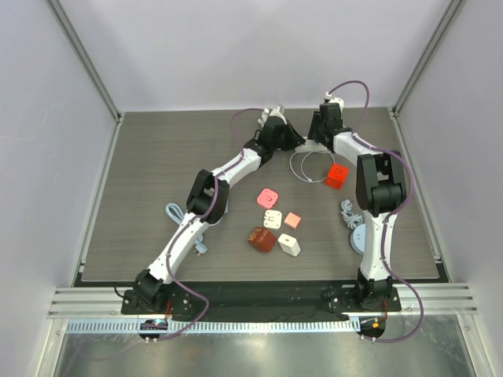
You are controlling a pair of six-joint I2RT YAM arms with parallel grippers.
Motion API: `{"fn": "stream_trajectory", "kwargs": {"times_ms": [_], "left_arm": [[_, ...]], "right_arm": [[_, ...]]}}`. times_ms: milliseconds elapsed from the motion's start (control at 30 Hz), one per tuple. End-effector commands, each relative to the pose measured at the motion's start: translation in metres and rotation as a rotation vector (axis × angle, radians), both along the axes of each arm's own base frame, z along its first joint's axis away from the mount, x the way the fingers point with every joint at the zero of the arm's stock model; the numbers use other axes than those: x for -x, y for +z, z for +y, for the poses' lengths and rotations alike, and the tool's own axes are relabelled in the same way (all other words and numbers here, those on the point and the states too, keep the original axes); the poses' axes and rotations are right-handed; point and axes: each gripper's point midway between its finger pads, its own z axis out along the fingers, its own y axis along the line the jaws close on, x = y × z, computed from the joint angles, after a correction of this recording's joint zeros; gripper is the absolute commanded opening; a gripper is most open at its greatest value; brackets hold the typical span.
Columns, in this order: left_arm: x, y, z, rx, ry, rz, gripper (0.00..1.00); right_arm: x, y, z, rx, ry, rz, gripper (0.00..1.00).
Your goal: Pull the plug off the socket
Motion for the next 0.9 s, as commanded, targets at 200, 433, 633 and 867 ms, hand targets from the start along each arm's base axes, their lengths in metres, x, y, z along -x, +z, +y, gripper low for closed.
{"fn": "stream_trajectory", "kwargs": {"times_ms": [200, 433, 633, 867], "left_arm": [[0.017, -0.053, 0.011, -0.116, 0.015, 0.138, 0.0], [0.017, -0.057, 0.011, -0.109, 0.012, 0.156, 0.0], [0.017, -0.056, 0.01, -0.107, 0.008, 0.154, 0.0], [0.018, -0.055, 0.01, -0.107, 0.009, 0.154, 0.0]], "right_arm": [[-0.012, 0.093, 0.053, -0.132, 0.135, -0.243, 0.01], [-0.009, 0.118, 0.057, -0.191, 0.115, -0.27, 0.01], [-0.01, 0.121, 0.069, -0.205, 0.165, -0.302, 0.01], [-0.006, 0.104, 0.084, 0.07, 0.176, -0.28, 0.01]]}}
